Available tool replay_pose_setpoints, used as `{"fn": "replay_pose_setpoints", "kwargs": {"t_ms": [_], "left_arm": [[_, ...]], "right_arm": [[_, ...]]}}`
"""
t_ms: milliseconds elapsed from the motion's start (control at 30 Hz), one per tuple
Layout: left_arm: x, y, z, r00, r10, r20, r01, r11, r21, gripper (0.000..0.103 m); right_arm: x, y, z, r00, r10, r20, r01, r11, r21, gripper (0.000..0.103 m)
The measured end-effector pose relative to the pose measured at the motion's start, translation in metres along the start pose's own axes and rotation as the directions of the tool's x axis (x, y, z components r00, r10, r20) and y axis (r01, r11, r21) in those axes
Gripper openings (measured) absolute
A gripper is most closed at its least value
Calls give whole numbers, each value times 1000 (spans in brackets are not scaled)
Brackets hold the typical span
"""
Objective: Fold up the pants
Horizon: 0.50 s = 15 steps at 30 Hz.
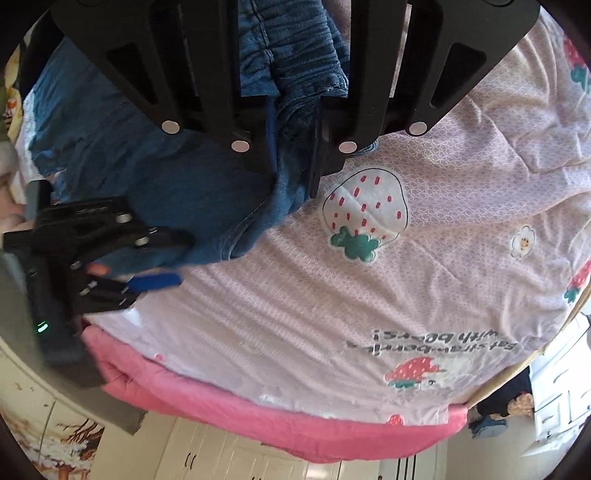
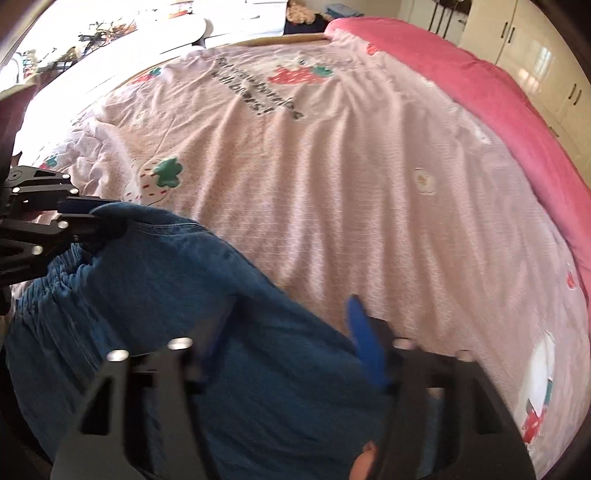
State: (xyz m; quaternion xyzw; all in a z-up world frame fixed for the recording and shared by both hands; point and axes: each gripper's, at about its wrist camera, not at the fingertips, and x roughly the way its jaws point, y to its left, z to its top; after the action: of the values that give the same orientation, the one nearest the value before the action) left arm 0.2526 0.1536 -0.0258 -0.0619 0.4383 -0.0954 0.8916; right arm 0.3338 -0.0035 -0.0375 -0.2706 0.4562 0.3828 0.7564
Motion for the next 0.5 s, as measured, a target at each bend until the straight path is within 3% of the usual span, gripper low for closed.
{"fn": "replay_pose_setpoints", "kwargs": {"t_ms": [100,167,500], "left_arm": [[-5,0,0,1000,-7,11,7,1000,-7,7],[-9,-2,0,1000,-6,20,6,1000,0,7],[-57,-27,-10,992,-4,125,-5,997,72,7]], "right_arm": [[-5,9,-4,1000,20,16,-20,1000,-21,13],[-13,11,-7,999,9,43,-9,1000,-7,7],[-106,41,-54,970,10,241,-22,999,47,4]]}}
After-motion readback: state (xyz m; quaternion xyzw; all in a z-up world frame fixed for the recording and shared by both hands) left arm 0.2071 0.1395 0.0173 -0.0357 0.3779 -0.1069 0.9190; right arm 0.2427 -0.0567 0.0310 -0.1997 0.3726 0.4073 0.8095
